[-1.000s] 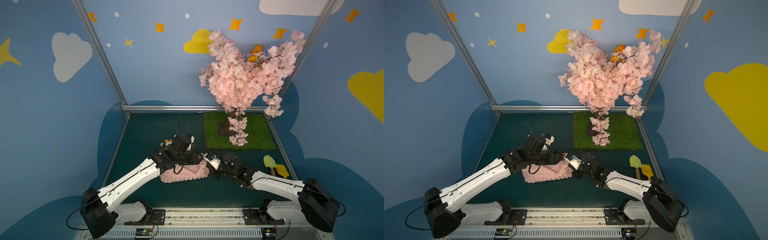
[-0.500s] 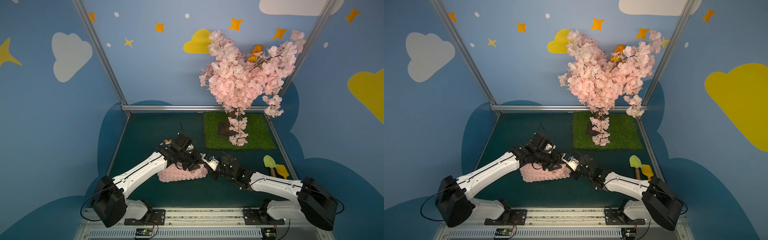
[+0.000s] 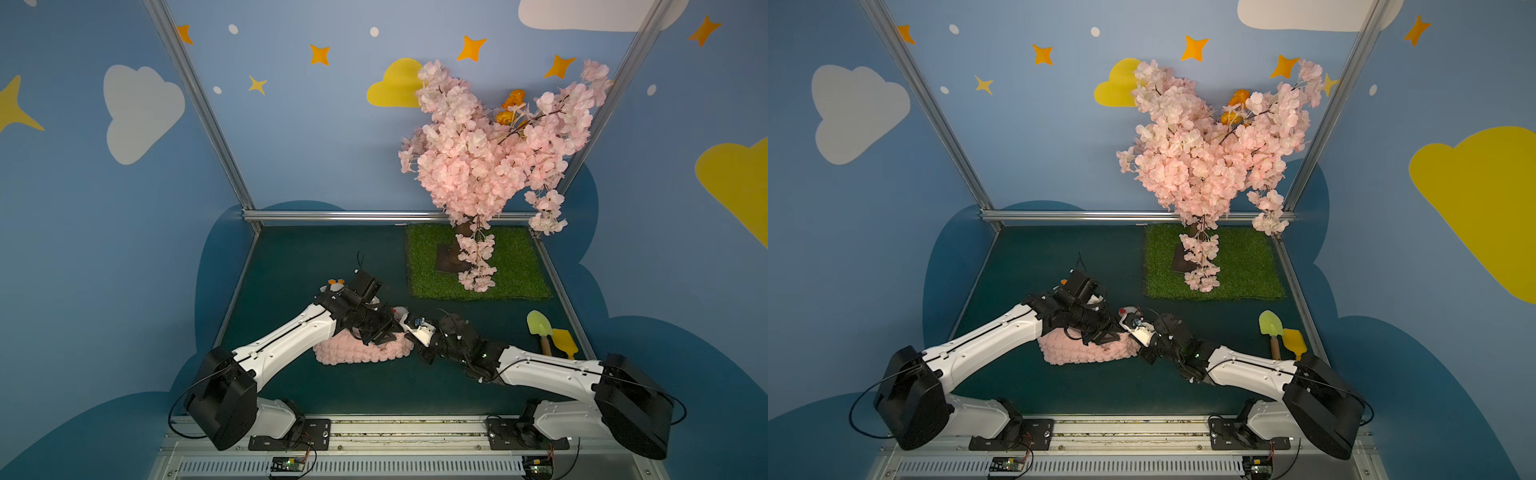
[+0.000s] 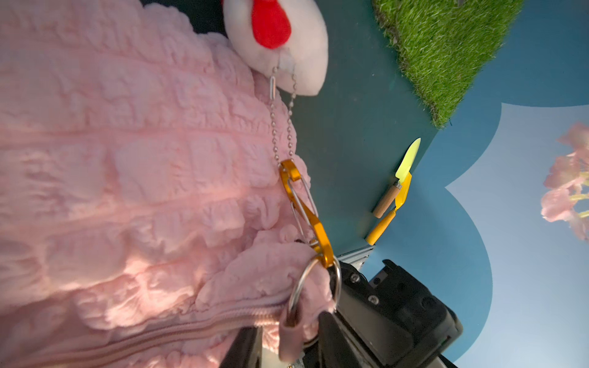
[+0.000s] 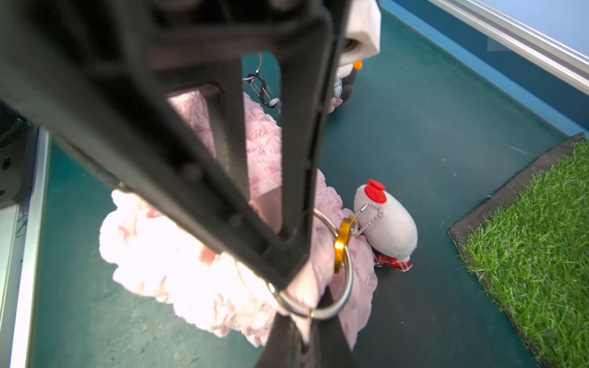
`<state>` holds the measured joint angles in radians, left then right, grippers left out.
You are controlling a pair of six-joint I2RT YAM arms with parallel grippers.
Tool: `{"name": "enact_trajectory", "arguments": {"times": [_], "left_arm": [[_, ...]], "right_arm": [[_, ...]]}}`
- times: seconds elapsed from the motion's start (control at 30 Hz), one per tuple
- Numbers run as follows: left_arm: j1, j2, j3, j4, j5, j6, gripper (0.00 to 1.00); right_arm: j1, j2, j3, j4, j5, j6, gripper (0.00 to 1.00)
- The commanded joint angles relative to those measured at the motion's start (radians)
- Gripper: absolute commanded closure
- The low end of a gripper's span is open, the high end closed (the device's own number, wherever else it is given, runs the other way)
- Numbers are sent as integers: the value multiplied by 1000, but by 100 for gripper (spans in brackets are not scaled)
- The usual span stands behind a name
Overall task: Remove the decoration from the bag
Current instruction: Adjust the bag at the center of the board.
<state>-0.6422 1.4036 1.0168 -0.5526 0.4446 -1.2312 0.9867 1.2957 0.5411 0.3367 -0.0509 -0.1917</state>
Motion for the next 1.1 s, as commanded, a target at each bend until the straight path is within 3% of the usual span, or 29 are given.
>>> {"name": "enact_trajectory", "arguments": {"times": [0.0,0.3,0.6,0.67,0.73,1.07], "left_arm": [[17,16,-14,-27,-37,11,67],[47,24,-59,-10,-9,30,82],[48,47,-85,31,46,32,80],[48,53,-77,40,54,40,93],[49,56,-71,39,61,50,97],[97,-17,-67,38,38,120,98]], "right_arm": [[25,2,-10,41,9,-17,100],[71,12,-12,34,37,-46,100],[96,18,-12,19,57,-69,100],[100,23,-5,14,57,-71,100],[102,25,-4,13,57,-68,100],[102,30,2,-13,61,-56,100]]}}
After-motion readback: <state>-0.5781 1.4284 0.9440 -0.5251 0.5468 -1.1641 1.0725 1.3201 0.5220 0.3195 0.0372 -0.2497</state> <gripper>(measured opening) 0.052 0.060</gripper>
